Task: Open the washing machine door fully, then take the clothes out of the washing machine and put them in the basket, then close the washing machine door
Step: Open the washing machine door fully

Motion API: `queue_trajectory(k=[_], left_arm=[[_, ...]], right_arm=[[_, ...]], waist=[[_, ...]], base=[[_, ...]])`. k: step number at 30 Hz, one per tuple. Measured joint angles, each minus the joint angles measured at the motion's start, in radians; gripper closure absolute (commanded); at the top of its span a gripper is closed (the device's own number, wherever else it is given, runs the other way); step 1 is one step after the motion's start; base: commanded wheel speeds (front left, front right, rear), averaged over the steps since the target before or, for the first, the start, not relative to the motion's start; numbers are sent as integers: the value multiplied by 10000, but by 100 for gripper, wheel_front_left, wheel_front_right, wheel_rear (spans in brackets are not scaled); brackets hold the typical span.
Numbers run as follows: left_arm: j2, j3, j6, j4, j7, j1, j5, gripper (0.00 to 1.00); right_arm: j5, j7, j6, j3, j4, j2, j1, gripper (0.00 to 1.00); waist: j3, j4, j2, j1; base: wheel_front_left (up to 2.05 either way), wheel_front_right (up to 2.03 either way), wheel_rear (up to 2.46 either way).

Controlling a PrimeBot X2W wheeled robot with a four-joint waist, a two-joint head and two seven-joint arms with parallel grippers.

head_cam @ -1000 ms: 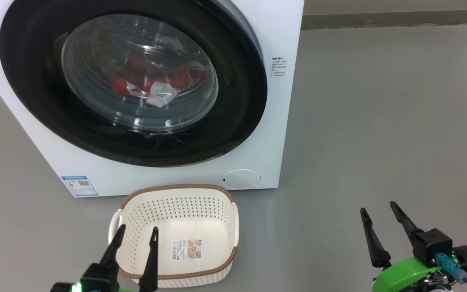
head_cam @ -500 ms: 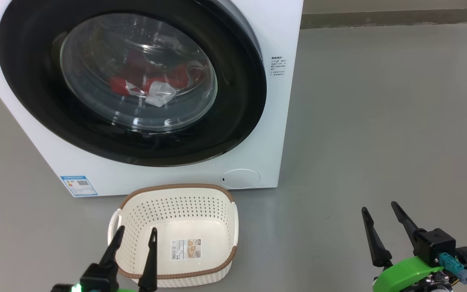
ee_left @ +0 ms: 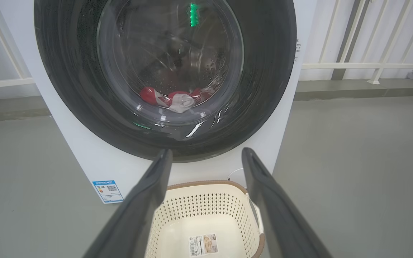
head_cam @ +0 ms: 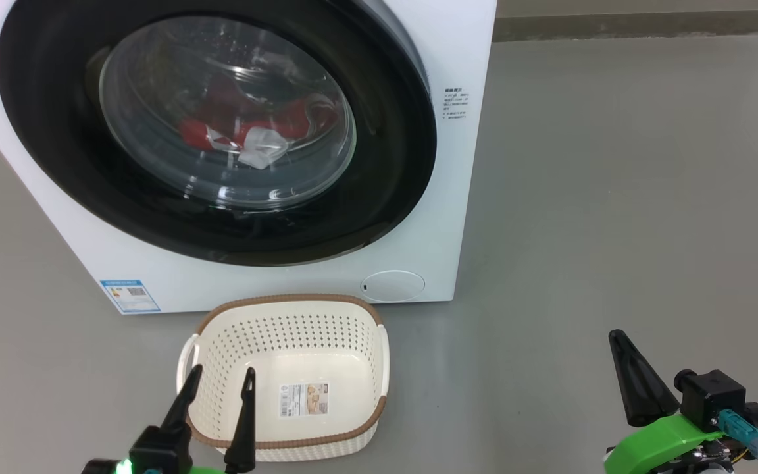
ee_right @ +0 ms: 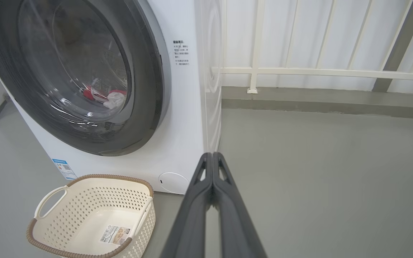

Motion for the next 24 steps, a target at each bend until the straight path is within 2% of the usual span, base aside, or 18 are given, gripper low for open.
queue_trajectory(k=[4,8,14,20,24], left_arm=[[-2,-2,0,-6,0,-57,0,0],[-12,-8,0,-86,-2,-244,0,0],[-38,-29,-12,-270,-2,-472,-29,0],[-44,-54,-15,-510,-2,-880,-31,0],[-50,-73,-15,-623,-2,-1100,-33,0]], right_arm=[[328,0,0,90,-33,-2,-50,100],[1338,0,0,153,-44,-4,-454,100],[3940,-19,0,128,151,-23,-1272,100],[7223,-40,-2,341,702,-59,-2446,100],[9382,516,-2,234,876,-81,-3441,100]], waist=[[97,48,0,0],[273,108,0,1],[650,250,0,0],[1145,442,0,0],[1519,566,0,0]], base=[[0,0,0],[0,0,0],[0,0,0],[0,0,0],[0,0,0]])
